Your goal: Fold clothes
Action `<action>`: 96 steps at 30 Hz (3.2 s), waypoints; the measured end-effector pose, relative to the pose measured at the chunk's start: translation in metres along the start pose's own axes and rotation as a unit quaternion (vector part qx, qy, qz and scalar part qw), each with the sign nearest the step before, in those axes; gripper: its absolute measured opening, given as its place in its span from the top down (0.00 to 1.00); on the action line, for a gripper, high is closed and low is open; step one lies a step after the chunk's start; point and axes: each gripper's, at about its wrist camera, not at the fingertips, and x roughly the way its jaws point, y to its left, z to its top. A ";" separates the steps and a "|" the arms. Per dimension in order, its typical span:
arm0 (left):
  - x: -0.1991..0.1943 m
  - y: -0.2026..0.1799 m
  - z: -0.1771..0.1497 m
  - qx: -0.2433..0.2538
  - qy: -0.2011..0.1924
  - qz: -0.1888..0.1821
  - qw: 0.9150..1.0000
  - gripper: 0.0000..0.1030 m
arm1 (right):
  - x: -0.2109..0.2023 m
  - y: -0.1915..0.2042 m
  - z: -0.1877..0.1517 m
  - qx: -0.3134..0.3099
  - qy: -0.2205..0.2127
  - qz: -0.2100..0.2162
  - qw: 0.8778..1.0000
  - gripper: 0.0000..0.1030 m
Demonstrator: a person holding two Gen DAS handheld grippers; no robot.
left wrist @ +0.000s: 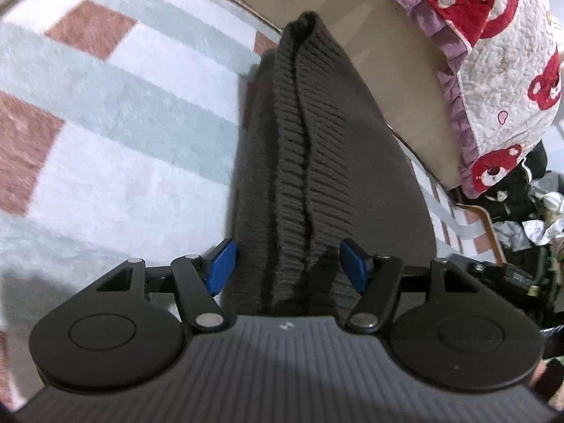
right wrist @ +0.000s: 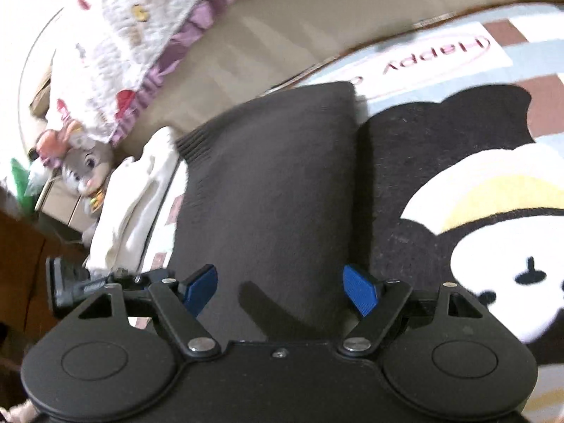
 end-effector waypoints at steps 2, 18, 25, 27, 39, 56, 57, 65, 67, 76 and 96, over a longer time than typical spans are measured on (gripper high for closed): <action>0.004 0.002 0.000 -0.002 0.003 0.002 1.000 0.37 | 0.012 -0.003 0.003 0.000 0.015 -0.014 1.000 0.19; 0.012 0.010 0.006 -0.009 -0.024 -0.048 0.999 0.34 | 0.056 -0.016 0.024 0.017 0.037 0.033 0.999 0.11; 0.005 -0.028 0.007 0.098 -0.047 -0.033 0.994 0.41 | 0.071 -0.002 0.040 -0.009 0.031 0.014 0.999 0.16; 0.002 -0.039 0.008 0.129 -0.053 -0.028 0.990 0.73 | 0.065 0.019 0.038 -0.082 0.026 -0.009 0.996 0.36; 0.015 -0.055 0.005 0.170 -0.051 0.068 0.982 0.73 | 0.054 0.087 0.040 -0.209 0.013 -0.062 0.976 0.40; 0.031 -0.060 -0.021 0.218 -0.060 0.106 0.968 0.74 | 0.080 0.001 0.042 0.005 0.054 0.027 0.998 0.31; 0.028 -0.072 -0.027 0.246 -0.073 0.127 0.958 0.75 | 0.078 0.010 0.042 -0.001 0.048 0.022 0.999 0.39; -0.049 -0.116 -0.064 0.318 -0.175 0.200 0.910 0.76 | 0.028 0.110 0.023 -0.135 -0.023 0.033 0.990 0.47; -0.066 -0.116 -0.065 0.299 -0.200 0.203 0.911 0.76 | 0.021 0.139 0.015 -0.178 -0.032 0.038 0.983 0.47; -0.148 -0.099 -0.084 0.182 -0.268 0.224 0.919 0.76 | 0.002 0.226 0.001 -0.244 -0.035 0.068 0.967 0.48; -0.306 -0.070 -0.087 0.186 -0.319 0.343 0.864 0.76 | 0.031 0.388 -0.031 -0.366 -0.029 0.208 0.907 0.48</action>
